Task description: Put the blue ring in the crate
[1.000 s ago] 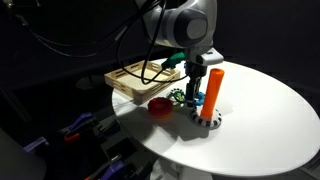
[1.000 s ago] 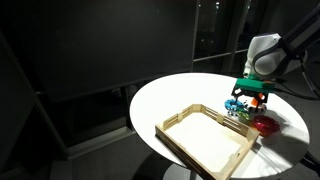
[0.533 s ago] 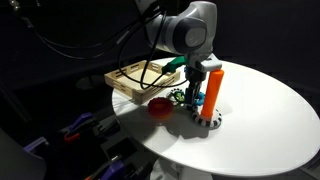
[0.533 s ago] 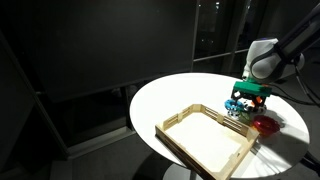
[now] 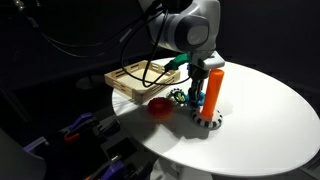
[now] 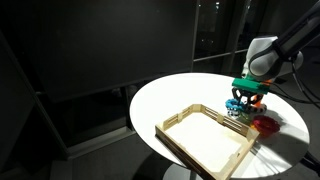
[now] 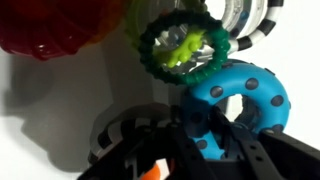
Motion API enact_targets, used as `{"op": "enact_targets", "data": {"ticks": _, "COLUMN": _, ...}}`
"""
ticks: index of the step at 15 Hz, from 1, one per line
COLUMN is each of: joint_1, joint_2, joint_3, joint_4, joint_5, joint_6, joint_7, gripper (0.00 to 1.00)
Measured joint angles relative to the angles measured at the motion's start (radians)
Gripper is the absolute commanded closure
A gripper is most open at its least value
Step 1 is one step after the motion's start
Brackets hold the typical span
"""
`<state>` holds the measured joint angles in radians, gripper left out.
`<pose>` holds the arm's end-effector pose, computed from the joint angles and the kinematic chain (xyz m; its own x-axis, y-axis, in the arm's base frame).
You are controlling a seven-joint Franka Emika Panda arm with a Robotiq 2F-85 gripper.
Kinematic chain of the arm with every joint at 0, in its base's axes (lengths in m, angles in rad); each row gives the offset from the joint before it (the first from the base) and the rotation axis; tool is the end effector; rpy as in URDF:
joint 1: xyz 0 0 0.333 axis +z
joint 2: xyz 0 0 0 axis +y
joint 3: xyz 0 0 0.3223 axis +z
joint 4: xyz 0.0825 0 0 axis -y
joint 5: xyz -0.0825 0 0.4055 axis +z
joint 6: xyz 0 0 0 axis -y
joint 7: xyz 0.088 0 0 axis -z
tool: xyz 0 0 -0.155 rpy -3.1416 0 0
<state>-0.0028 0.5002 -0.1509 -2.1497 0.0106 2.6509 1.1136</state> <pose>0.5729 -0.0947 0.1062 0.3077 -0.9494 0.0630 -0.9515 -0.3068 0.0238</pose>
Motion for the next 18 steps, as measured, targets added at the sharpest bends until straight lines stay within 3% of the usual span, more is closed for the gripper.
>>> {"op": "enact_targets", "data": {"ticks": 12, "joint_1": 0.026, "joint_2": -0.070, "joint_3": 0.032, "joint_4": 0.020, "joint_5": 0.025, "joint_6": -0.028, "joint_7": -0.074, "gripper": 0.90}}
{"op": "enact_targets", "data": {"ticks": 18, "joint_1": 0.044, "joint_2": -0.158, "joint_3": 0.017, "joint_4": 0.035, "joint_5": -0.010, "joint_6": -0.213, "joint_7": -0.083, "gripper": 0.90}}
